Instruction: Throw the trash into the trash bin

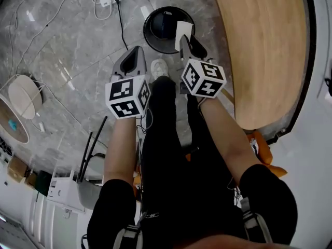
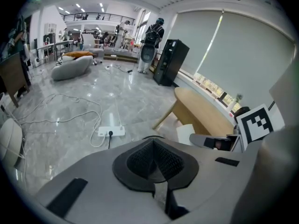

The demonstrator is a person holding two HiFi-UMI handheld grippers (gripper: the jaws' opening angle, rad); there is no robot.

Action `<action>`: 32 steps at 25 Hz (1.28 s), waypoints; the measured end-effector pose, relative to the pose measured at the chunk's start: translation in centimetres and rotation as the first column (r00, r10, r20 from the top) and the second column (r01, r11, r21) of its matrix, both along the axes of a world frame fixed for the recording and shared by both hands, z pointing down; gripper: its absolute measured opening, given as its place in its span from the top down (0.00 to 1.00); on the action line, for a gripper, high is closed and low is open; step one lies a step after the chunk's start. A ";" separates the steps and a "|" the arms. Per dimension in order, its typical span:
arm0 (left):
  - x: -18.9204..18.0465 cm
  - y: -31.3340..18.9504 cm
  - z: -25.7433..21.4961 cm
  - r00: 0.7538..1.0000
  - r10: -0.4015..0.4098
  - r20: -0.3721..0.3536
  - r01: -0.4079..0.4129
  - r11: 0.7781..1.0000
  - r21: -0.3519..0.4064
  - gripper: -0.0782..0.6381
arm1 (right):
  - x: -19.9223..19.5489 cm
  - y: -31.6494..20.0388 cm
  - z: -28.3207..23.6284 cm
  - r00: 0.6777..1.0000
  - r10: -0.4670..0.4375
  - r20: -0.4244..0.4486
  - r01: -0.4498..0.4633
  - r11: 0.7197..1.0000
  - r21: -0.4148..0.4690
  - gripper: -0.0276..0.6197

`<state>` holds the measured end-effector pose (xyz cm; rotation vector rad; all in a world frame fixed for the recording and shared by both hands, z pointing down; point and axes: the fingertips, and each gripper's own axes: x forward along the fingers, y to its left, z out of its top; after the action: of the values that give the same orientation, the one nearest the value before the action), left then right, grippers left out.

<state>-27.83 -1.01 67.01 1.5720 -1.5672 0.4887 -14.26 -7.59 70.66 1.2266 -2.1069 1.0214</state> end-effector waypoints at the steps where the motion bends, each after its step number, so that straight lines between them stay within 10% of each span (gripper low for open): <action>1: -0.4 0.4 0.6 1.000 -0.003 -0.004 0.003 1.000 -0.006 0.88 | -0.7 0.4 1.3 1.000 -0.010 -0.011 0.010 1.000 -0.015 0.81; 15: -3.1 2.3 5.1 0.999 0.022 -0.038 -0.024 0.999 -0.041 0.88 | -3.8 2.8 11.8 0.983 -0.093 -0.159 0.077 0.991 -0.105 0.79; 18: -3.0 1.7 4.2 0.999 0.018 -0.050 -0.020 0.999 -0.029 0.89 | -3.6 3.1 9.1 0.980 -0.111 -0.168 0.105 0.993 -0.047 0.94; 32: 2.7 -4.6 -15.2 0.988 0.154 -0.011 -0.148 0.964 0.223 0.88 | 1.0 -1.6 -19.4 0.997 0.004 -0.077 0.023 0.934 0.357 0.94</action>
<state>-25.14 -5.59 51.78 1.8701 -1.5295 0.3820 -13.29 -9.16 51.26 1.3966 -2.3023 0.5868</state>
